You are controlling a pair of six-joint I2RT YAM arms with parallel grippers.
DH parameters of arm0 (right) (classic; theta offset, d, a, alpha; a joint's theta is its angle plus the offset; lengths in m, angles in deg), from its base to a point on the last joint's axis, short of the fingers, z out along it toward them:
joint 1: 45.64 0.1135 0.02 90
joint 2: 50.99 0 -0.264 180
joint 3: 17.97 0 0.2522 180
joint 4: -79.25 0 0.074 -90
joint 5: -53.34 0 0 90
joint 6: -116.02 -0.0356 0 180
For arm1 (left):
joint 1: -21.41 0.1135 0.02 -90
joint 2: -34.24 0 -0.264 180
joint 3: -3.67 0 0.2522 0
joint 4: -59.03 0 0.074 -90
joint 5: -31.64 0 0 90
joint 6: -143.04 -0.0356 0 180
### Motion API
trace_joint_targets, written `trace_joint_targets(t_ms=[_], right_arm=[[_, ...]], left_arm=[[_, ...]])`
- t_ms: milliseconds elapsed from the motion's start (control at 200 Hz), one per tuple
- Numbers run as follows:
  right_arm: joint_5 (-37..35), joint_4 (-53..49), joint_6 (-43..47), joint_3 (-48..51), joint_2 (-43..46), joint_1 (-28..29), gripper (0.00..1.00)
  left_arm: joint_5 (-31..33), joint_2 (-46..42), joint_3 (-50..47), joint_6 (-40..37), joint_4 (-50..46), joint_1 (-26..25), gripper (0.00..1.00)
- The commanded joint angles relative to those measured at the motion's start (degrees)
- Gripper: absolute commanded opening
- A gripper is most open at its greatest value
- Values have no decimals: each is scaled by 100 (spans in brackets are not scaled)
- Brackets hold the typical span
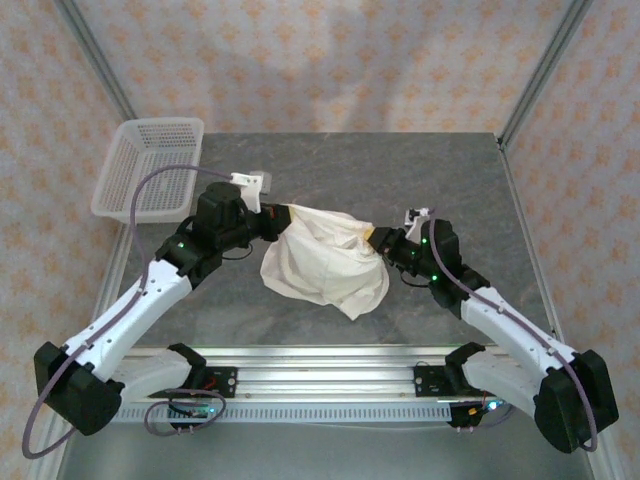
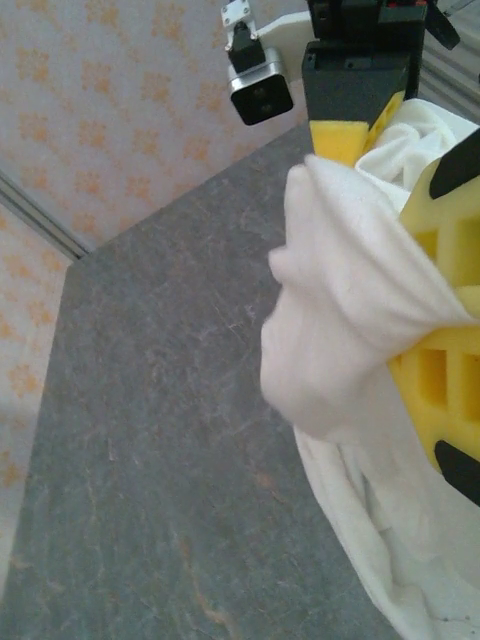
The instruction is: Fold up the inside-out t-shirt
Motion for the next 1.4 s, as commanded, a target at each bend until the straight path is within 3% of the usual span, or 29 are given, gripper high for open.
trace_joint_targets(t_ms=[0,85,180,245,325,415,450,495,520,585,655,711,761,841,906,1061,1191,1281,1331,1396], right_arm=[[102,-181,353,2,365,-55,10],[182,-193,605,-196,551,114,0],[380,215,529,-369,475,253,0],[357,418,483,-455,331,314,0],[216,-38,813,-655,94,373,0],[234,-38,821,-697,-122,477,0],[221,11,790,-722,-180,544,0],[136,65,775,-776,-223,637,0],[60,85,774,-813,-236,693,0],[-171,81,764,-934,-237,793,0],[-342,139,714,-1091,-251,859,0],[-402,174,645,-1259,-312,907,0],[-405,159,580,-1449,-428,954,0],[-428,90,479,-1766,-636,1072,0],[-476,98,435,-1986,-750,1185,0],[-678,36,342,-2353,-825,1438,0],[-550,-125,536,-2557,-926,1635,0],[-350,-151,537,-2599,-964,1676,0],[-359,-187,532,-2583,-954,1678,0],[-708,-513,610,-2601,-895,1678,0]], left_arm=[[-73,-26,-168,249,466,165,0],[206,71,-346,238,363,156,0],[930,461,-369,199,-165,156,0],[746,698,-492,239,-31,161,0],[323,687,-849,471,697,157,0],[511,735,-821,546,554,110,0],[717,804,-720,345,239,87,14],[876,896,-651,178,-51,86,43],[867,884,-675,98,-86,86,53],[648,595,-922,43,209,86,69],[298,44,-1186,-58,689,25,75],[-4,-339,-1271,-459,949,-260,76],[53,-604,-1227,-1047,886,-832,76],[920,-719,-1100,-1709,584,-1812,76],[1707,-636,-1083,-1824,492,-2190,75],[2467,-216,-994,-1851,614,-2342,77],[4084,410,-500,-1675,261,-2320,80],[4174,647,-237,-1499,108,-2112,81],[3661,671,-150,-1355,104,-1921,71],[3041,519,-217,-1226,318,-1797,42]])
